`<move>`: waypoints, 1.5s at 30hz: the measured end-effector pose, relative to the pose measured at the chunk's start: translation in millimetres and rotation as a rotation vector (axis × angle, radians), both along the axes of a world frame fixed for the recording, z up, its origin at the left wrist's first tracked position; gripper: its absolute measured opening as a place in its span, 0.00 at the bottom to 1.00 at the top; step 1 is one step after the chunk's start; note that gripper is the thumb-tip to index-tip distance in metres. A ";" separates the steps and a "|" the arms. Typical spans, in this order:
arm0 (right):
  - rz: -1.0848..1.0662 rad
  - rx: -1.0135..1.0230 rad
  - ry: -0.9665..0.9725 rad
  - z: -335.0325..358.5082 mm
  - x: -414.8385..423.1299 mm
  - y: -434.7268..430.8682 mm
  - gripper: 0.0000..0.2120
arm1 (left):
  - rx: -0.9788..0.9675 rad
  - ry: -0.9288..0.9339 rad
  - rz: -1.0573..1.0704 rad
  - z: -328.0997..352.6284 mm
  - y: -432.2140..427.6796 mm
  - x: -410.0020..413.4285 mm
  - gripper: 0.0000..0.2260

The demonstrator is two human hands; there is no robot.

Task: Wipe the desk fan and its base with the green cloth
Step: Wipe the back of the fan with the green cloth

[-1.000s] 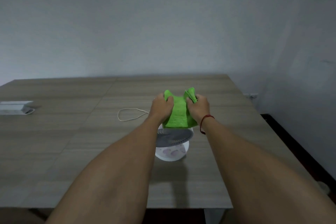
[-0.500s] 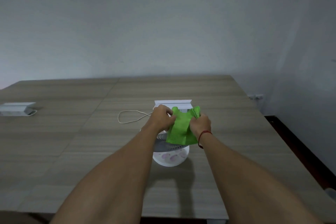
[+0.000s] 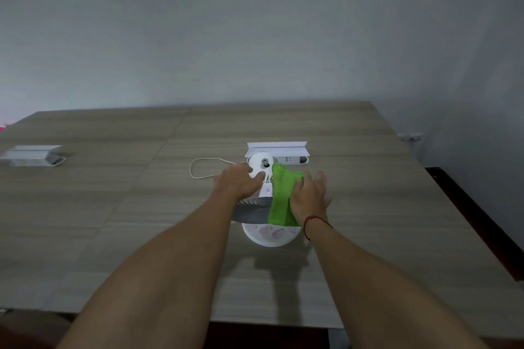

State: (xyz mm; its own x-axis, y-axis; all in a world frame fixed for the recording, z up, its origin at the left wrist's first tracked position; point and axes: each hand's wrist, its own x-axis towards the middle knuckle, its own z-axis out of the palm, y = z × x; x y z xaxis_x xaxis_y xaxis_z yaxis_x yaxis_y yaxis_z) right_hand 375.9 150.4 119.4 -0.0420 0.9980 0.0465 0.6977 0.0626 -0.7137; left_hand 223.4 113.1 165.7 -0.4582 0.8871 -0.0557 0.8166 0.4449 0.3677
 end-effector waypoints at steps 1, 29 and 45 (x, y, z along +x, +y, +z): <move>0.057 0.028 -0.037 -5.6 -1.3 -1.8 0.22 | -0.039 -0.029 -0.024 -3.3 1.6 -1.4 0.28; 0.115 0.141 0.242 -13.2 -38.1 -5.1 0.24 | -0.098 -0.183 -0.059 -20.1 18.0 -7.4 0.26; -0.096 0.130 0.435 -26.5 -40.6 4.3 0.26 | -0.171 0.038 -0.107 -20.4 16.5 4.8 0.29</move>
